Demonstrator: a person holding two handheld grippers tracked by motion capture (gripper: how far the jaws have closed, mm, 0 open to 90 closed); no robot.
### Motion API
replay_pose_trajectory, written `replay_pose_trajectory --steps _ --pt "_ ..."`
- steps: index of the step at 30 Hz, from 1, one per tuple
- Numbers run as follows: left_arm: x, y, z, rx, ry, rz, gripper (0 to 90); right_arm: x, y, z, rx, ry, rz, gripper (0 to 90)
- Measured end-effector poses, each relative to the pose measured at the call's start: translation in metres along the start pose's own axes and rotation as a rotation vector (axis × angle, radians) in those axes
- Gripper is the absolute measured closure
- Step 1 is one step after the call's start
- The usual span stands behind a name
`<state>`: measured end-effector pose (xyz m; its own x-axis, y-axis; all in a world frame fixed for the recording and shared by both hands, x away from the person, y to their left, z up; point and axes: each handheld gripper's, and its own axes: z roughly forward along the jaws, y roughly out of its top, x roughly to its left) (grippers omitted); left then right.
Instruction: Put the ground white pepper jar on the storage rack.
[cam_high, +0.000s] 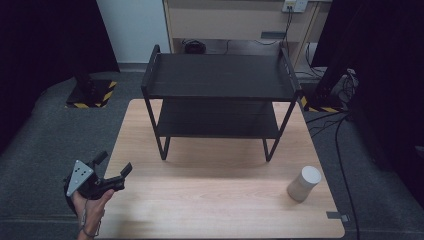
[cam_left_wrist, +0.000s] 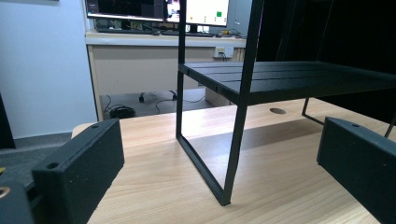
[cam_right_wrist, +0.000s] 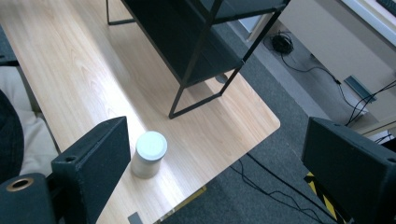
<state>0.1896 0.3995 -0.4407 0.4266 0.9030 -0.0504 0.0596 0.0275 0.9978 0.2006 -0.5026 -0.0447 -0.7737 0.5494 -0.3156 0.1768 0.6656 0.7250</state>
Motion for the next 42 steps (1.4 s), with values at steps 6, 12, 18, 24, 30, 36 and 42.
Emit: replay_pose_trajectory --steps 6,12,18,24,30,36,42 --pt "-0.001 0.001 0.000 0.002 -0.005 0.010 0.0 0.001 0.004 0.004 0.004 0.008 -0.012 7.6" --pt "-0.001 0.000 -0.001 -0.001 -0.004 0.004 0.0 -0.002 0.004 0.022 0.026 0.024 -0.007 6.4" --pt "0.000 0.000 -0.001 -0.002 -0.003 0.004 0.0 -0.006 -0.001 0.045 0.033 0.050 0.000 4.9" --pt "-0.001 0.000 -0.001 0.000 -0.007 0.004 0.0 -0.012 -0.013 0.074 0.040 0.088 0.050 4.5" --pt "0.000 0.000 -0.001 0.001 -0.006 0.004 0.0 -0.016 -0.025 0.100 0.068 0.114 0.106 3.9" --pt "0.000 0.000 -0.001 0.003 -0.009 0.006 0.0 -0.016 -0.036 0.121 0.078 0.142 0.125 4.3" --pt "-0.001 0.000 0.000 0.005 -0.015 0.011 0.0 -0.010 -0.052 0.147 0.093 0.163 0.145 5.1"
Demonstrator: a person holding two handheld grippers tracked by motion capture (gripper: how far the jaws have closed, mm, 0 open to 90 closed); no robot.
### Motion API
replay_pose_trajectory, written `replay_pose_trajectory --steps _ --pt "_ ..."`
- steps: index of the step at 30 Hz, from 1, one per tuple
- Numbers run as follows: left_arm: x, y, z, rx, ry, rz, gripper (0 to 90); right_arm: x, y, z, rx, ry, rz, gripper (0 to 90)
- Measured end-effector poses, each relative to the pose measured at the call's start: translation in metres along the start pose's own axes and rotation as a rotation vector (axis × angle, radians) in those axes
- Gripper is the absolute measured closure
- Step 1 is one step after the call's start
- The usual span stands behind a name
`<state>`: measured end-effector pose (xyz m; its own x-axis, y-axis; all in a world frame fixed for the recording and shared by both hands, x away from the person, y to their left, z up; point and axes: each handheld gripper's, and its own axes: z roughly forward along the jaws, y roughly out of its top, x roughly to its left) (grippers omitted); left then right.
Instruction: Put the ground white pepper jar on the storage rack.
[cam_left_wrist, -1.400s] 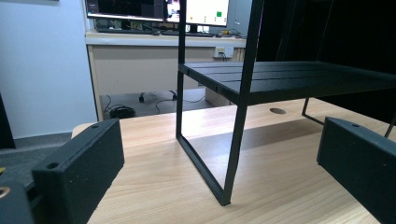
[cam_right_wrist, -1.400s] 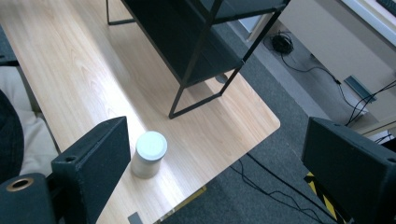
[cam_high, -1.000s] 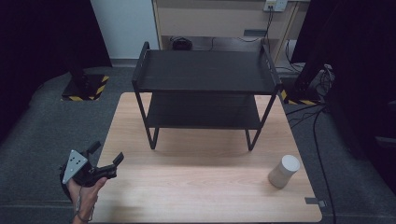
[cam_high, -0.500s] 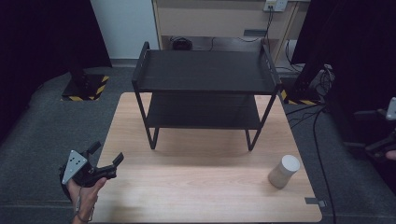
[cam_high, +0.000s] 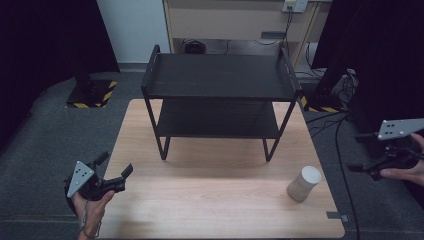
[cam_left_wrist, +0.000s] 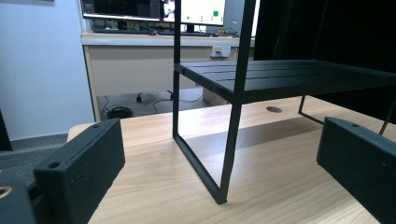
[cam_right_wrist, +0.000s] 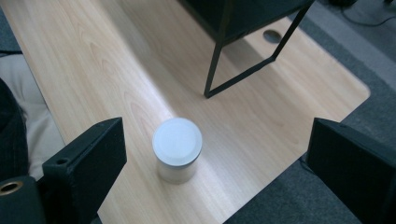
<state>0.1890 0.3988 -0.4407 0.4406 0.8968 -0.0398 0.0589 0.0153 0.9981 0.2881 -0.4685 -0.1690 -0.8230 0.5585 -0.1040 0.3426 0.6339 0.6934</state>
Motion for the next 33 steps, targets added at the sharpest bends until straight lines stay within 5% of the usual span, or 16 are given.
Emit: replay_pose_trajectory --steps 17,33 --pt "0.000 0.000 0.001 0.004 -0.004 -0.002 0.0 -0.005 -0.023 0.069 0.056 0.080 0.038 5.3" --pt "-0.003 -0.002 0.001 -0.011 0.005 0.000 0.6 -0.004 -0.036 0.116 0.109 0.133 0.036 6.2"
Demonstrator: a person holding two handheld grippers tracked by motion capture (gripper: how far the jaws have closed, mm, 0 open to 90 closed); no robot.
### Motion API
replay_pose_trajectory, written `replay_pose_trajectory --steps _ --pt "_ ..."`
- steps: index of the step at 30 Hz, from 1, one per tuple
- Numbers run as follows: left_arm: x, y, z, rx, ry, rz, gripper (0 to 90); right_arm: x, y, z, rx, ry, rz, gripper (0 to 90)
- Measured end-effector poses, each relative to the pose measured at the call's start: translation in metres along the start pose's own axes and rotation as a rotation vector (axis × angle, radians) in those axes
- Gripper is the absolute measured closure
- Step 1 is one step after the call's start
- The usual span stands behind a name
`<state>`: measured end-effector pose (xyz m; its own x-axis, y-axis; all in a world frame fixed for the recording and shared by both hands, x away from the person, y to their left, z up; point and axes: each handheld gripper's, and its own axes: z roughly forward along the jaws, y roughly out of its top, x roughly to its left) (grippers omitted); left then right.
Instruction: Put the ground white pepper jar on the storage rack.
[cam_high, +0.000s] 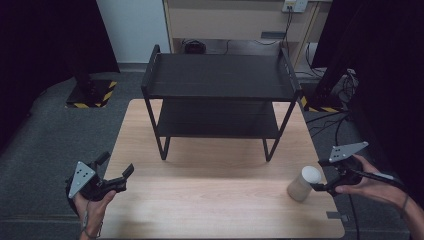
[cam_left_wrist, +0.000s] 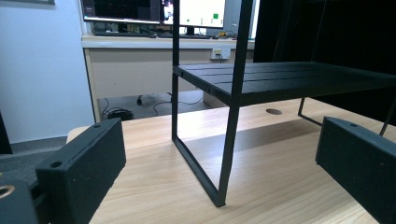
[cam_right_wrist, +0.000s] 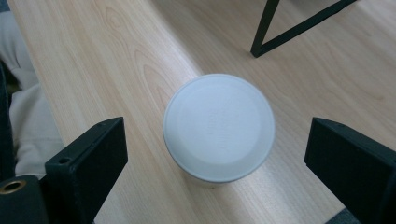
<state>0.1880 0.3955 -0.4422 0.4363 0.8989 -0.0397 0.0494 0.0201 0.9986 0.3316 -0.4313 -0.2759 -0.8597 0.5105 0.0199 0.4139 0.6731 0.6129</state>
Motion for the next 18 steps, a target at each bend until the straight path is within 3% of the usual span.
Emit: replay_pose_trajectory --steps 13,18 --pt "0.000 0.000 0.000 0.002 -0.004 -0.001 0.6 -0.006 0.000 0.031 0.044 0.025 0.006 8.4" --pt "0.000 0.000 0.001 0.005 -0.005 0.002 0.7 -0.006 0.000 0.039 0.053 0.021 -0.033 22.7"
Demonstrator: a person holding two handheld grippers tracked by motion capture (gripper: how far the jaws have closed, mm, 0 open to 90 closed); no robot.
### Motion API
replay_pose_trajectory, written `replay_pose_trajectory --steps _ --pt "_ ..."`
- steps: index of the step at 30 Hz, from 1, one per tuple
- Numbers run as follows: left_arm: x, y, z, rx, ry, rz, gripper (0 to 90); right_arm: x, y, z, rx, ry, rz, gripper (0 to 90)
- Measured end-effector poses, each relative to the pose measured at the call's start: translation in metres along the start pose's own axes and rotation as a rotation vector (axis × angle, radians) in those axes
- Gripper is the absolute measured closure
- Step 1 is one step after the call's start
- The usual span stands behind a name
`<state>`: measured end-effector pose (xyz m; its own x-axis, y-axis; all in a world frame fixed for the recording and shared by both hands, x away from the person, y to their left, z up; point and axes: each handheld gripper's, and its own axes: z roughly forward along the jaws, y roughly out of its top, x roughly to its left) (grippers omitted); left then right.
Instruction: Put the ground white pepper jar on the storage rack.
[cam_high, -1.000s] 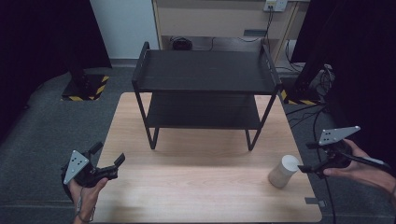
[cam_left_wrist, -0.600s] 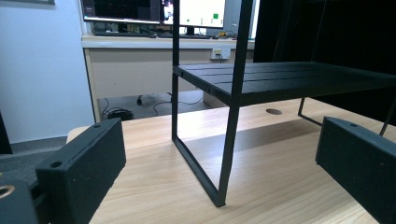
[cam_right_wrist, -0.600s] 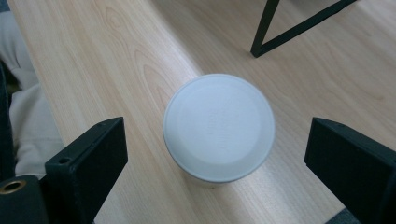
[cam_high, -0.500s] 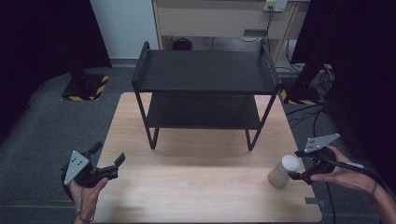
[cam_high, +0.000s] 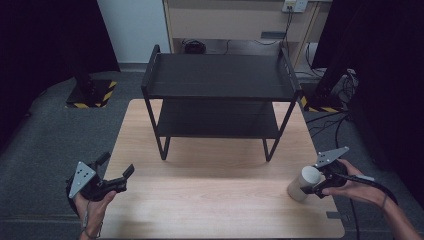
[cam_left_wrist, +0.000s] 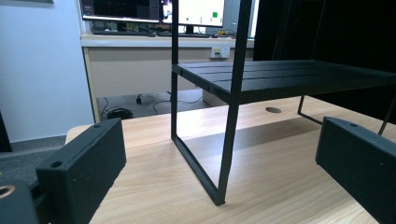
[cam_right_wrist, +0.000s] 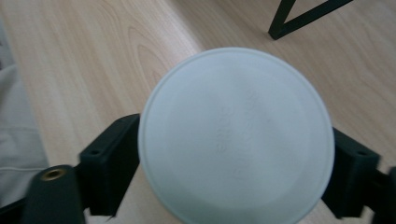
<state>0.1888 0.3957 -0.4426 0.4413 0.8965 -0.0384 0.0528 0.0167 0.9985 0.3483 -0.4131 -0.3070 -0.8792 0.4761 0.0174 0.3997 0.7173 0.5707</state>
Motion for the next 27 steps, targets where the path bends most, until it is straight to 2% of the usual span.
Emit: replay_pose_trajectory --steps 2,11,17,27 --pt "0.000 0.000 0.000 0.002 -0.002 0.003 0.7 0.000 0.001 0.000 0.000 -0.004 -0.017 33.0" --pt "0.000 0.000 0.001 0.006 -0.001 0.003 0.7 0.008 0.004 -0.003 0.015 -0.030 -0.032 33.7" --pt "0.000 0.001 0.001 0.005 -0.003 0.006 0.7 0.011 0.009 -0.015 0.011 -0.021 -0.034 33.7" --pt "0.000 0.001 0.001 0.005 -0.005 0.009 0.7 0.020 0.056 -0.071 0.016 0.023 -0.066 33.7"
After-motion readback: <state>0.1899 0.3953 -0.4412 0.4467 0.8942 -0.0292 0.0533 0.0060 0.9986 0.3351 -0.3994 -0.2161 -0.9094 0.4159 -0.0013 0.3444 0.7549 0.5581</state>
